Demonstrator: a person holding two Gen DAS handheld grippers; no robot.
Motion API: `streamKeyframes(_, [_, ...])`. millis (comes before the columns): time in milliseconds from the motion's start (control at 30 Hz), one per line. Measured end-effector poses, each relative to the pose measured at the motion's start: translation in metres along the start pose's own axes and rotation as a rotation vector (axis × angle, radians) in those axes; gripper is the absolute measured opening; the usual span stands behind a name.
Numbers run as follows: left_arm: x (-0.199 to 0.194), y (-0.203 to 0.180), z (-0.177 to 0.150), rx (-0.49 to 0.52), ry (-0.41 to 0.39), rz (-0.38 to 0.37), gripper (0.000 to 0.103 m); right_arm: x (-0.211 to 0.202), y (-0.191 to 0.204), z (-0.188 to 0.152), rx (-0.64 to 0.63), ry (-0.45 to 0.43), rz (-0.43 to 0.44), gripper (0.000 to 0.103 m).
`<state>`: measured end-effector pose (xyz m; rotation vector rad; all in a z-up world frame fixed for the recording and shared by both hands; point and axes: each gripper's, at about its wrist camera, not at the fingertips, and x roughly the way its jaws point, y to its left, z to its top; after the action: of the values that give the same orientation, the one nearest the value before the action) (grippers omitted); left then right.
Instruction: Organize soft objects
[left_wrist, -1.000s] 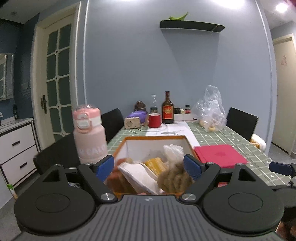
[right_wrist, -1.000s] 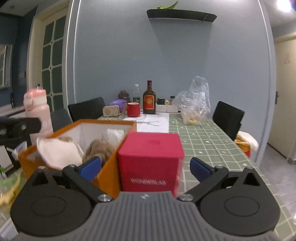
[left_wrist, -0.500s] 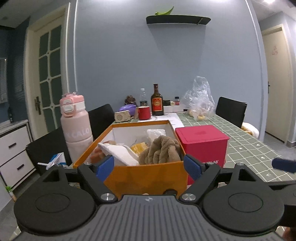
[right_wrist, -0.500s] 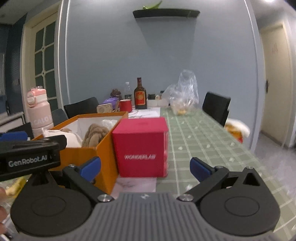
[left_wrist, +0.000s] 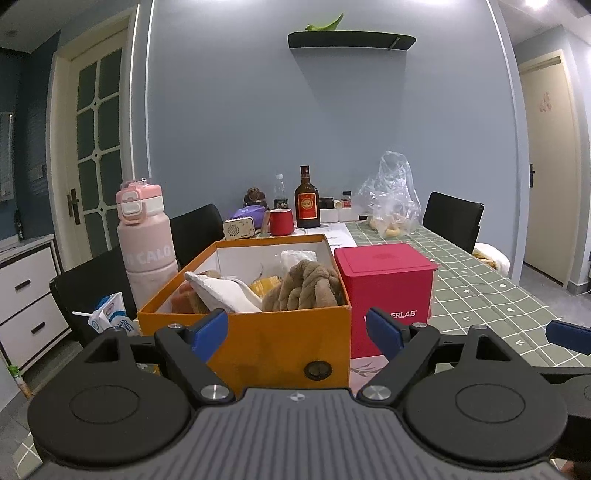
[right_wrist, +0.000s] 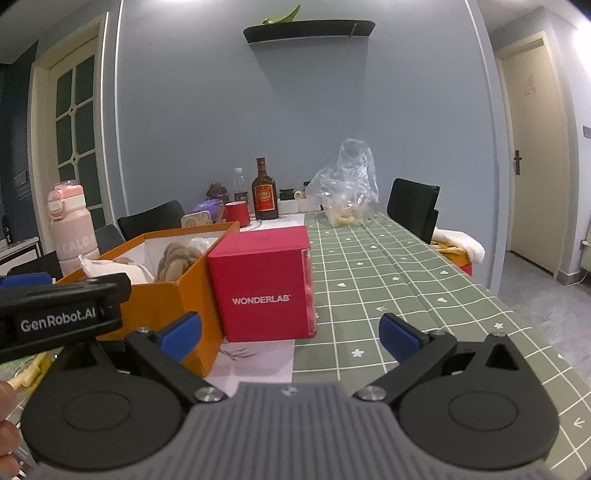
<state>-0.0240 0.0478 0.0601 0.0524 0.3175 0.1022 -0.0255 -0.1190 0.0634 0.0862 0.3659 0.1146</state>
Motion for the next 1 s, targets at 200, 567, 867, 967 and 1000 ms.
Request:
streamKeyframes(200, [-0.001, -0.006, -0.001, 0.029, -0.010, 0.016, 0.099, 0.000, -0.002, -0.004, 0.007, -0.007, -0.005, 0.100])
streamKeyframes(567, [-0.001, -0.009, 0.000, 0.042, -0.006, -0.015, 0.099, -0.002, -0.006, -0.005, 0.019, -0.021, -0.013, 0.100])
streamKeyframes(867, [-0.002, -0.013, -0.001, 0.034, -0.001, -0.026, 0.099, -0.004, -0.009, -0.006, 0.025, -0.017, -0.016, 0.100])
streamKeyframes(967, [-0.002, -0.013, -0.001, 0.034, -0.001, -0.025, 0.099, -0.004, -0.009, -0.006, 0.028, -0.014, -0.013, 0.100])
streamKeyframes(1000, [-0.002, -0.013, -0.001, 0.034, 0.000, -0.024, 0.099, -0.004, -0.009, -0.006, 0.027, -0.015, -0.014, 0.100])
